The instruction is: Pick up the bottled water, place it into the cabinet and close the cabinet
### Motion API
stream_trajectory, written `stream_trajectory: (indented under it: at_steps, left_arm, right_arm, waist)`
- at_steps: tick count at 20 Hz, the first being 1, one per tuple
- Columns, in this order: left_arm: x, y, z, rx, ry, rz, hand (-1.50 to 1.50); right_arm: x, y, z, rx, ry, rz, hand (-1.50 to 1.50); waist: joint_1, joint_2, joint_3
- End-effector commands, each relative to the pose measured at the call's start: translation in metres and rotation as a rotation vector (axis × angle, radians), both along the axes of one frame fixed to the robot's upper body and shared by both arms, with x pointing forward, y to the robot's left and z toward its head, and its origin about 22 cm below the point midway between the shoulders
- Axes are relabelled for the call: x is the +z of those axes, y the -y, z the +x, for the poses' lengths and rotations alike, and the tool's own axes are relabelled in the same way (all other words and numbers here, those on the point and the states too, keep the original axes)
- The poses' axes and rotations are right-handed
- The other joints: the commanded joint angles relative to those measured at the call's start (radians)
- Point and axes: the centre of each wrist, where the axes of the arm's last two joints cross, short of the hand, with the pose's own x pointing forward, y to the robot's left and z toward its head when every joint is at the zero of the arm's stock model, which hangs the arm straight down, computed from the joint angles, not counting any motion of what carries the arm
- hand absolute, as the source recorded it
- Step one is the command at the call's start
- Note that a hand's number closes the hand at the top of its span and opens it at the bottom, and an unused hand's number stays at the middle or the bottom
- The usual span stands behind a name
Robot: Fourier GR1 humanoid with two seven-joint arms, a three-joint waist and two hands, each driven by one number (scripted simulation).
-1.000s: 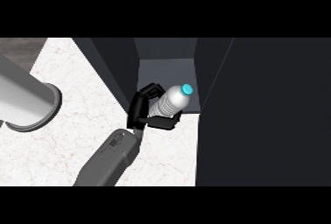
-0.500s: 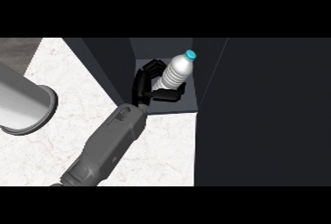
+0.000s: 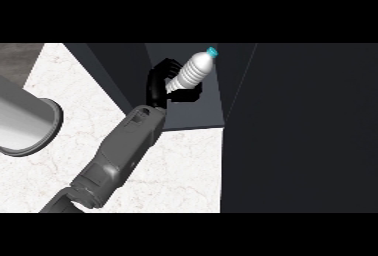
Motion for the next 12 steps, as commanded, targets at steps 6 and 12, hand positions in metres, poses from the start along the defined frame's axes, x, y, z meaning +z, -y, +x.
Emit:
stream_trajectory:
  at_steps: [6,12]
  left_arm:
    - [-0.003,-0.015,0.01,0.171,0.034,0.215,-1.5]
    - [0.021,0.005,0.017,0.064,0.126,0.116,-1.5]
  right_arm:
    - [0.013,0.005,-0.001,0.029,0.018,0.057,-1.5]
    - [0.024,-0.004,-0.004,0.035,0.014,0.082,-1.5]
  waist:
    - [-0.013,0.01,-0.001]
    - [-0.011,0.009,-0.003]
